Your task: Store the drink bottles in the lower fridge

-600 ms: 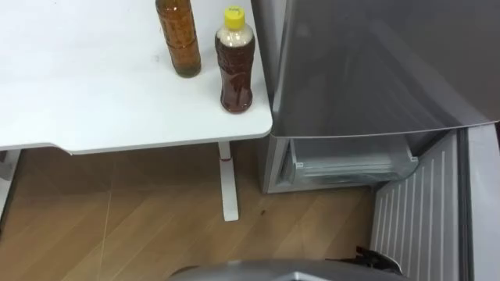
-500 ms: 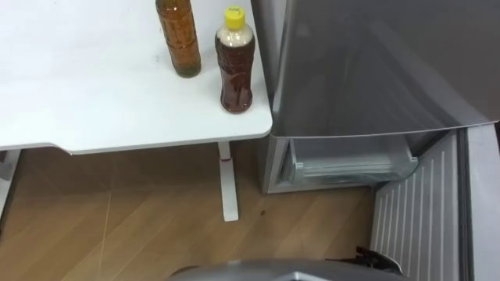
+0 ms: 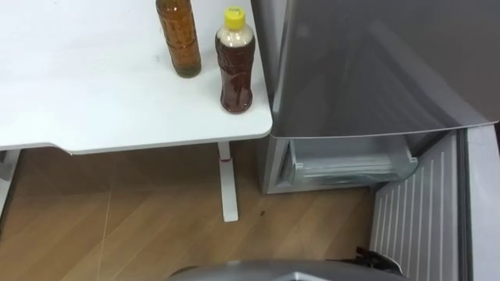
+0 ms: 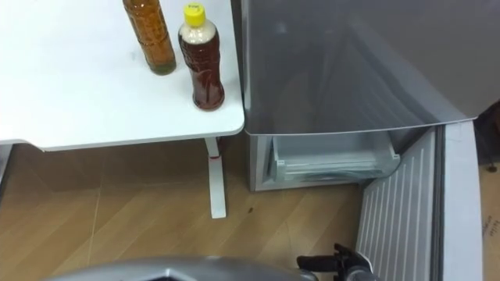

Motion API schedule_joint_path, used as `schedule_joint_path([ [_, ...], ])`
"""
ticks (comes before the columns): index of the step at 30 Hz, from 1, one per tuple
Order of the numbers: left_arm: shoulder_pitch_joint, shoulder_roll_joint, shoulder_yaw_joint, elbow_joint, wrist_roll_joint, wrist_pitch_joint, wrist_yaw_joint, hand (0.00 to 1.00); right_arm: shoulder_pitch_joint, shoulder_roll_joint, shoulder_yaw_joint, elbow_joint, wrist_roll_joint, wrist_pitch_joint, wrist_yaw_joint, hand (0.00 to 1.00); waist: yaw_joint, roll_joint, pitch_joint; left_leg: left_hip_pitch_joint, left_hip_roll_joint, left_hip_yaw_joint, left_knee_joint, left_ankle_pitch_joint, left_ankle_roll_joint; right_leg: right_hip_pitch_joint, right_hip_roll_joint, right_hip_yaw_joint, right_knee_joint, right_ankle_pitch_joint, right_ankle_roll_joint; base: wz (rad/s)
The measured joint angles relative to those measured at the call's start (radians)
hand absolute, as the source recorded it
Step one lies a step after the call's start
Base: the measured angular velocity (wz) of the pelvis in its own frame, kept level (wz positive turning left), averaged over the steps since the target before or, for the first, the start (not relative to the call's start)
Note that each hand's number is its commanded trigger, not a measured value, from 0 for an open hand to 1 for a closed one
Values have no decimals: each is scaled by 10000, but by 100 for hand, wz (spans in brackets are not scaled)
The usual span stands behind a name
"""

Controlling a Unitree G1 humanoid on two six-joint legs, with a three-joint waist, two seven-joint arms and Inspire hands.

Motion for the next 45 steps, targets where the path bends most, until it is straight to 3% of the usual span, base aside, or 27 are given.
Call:
schedule_joint_path([
  [10,29,-2,35,-5,1,1,1,0,-15,-2,-45,5,1,85,1,0,2,-12,-8,64,-10,-4,-8,-1,0,46,-7,8,17,-39,7,0],
  [16,25,-16,421,-11,-4,-20,101,0,-6,-4,-68,7,4,95,-10,0,2,6,-12,61,-15,-55,-3,-1,1,51,-14,3,14,-39,7,0],
  [20,10,-37,452,-16,-56,-19,459,0,-18,-4,-66,25,-2,142,-145,0,2,22,-23,68,-29,-93,-39,-2,2,72,-17,-17,10,-47,16,2],
  [22,7,-81,796,-29,-72,-23,582,0,-20,-6,-79,37,-1,202,-226,0,13,27,-26,64,-30,-104,-54,-1,2,59,-19,-33,6,-48,16,0],
  [26,20,-84,1198,-124,-886,-98,1317,0,-27,-3,-59,26,46,199,-320,0,14,30,-33,47,-36,-136,-20,-8,11,85,-22,-64,6,-49,18,1],
  [31,5,-84,2039,-480,-1866,-579,2380,0,-27,-9,-63,17,-4,175,-360,0,37,21,-34,21,-59,-217,8,-18,13,127,-43,-192,3,-62,22,8],
  [36,59,-138,3006,-1566,-4521,-1260,3862,0,27,-19,-126,7,-8,114,-478,0,40,-3,-36,63,-67,-242,-1,-17,14,179,-46,-262,-7,-67,28,0],
  [45,73,-405,3191,-3383,-5789,-2444,5984,0,274,-17,-456,-61,-445,-7,-776,0,100,45,-102,128,-73,-212,-79,-16,14,173,-43,-169,-1,-67,27,-1],
])
